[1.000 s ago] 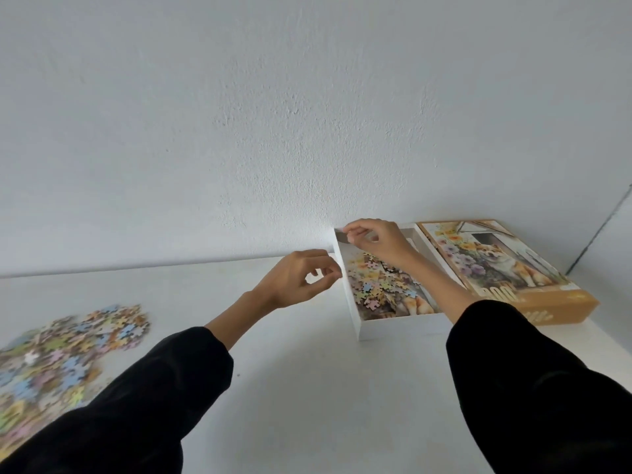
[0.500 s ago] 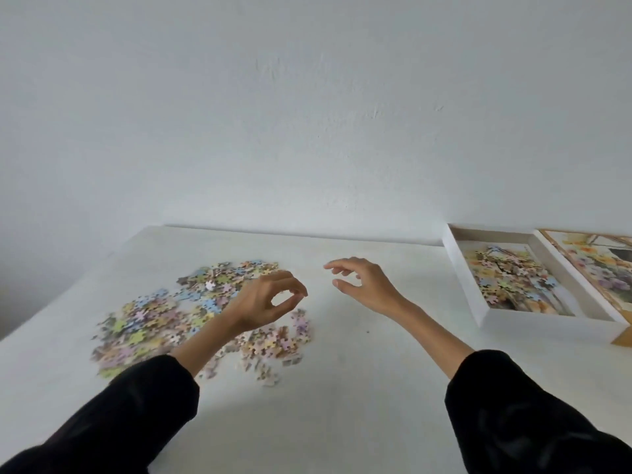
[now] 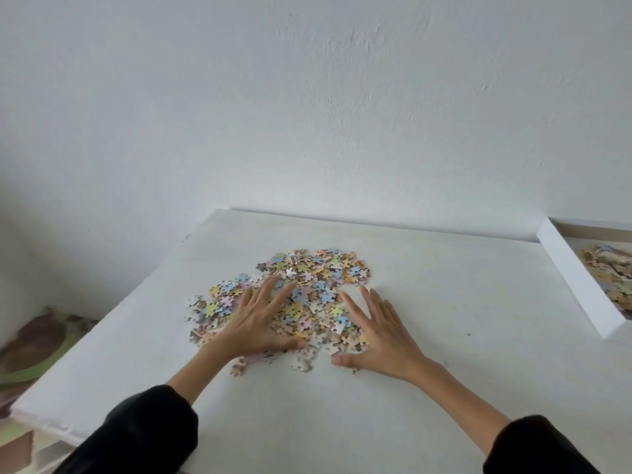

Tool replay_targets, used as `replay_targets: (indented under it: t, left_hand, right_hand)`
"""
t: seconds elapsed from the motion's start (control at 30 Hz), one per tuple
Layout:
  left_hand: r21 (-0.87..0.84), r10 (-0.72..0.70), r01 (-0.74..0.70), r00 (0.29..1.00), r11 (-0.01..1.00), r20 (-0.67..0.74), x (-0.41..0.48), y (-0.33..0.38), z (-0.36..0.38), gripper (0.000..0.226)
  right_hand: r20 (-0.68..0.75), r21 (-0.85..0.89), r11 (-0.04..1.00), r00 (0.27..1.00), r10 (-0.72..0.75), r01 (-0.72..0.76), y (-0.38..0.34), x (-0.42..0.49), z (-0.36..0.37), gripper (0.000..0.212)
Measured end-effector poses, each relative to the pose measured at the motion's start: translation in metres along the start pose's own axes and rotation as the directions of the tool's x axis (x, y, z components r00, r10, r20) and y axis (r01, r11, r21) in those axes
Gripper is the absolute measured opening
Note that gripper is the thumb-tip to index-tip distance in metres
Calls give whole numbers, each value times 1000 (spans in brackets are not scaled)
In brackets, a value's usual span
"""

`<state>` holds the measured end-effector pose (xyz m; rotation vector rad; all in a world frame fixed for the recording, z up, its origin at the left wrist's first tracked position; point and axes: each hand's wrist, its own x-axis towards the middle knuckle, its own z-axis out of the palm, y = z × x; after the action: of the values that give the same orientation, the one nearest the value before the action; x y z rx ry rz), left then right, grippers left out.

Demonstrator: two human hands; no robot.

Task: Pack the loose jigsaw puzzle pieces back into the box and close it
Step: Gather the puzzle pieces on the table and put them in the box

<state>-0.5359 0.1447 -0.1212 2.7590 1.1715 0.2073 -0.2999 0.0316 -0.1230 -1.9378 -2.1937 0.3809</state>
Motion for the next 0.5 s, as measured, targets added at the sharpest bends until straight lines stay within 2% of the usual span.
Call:
replay_targets:
  t: [0.13,0.27,0.5]
  left_hand:
    - [31,26,-27,999,999,32,15,2,3,109]
    - [19,85,-85,996,996,-17,18,-1,3,107]
    - [-26,109,-110,992,994,-67,19,0,1,96]
  right_hand:
    - [-44,8,999,999,31,-31,-2,20,4,110]
    - [-58,-8,1000,998,-31,30,-3,30,2,92]
    - [-204,-19,999,978,-37,34,-4,36,0,67]
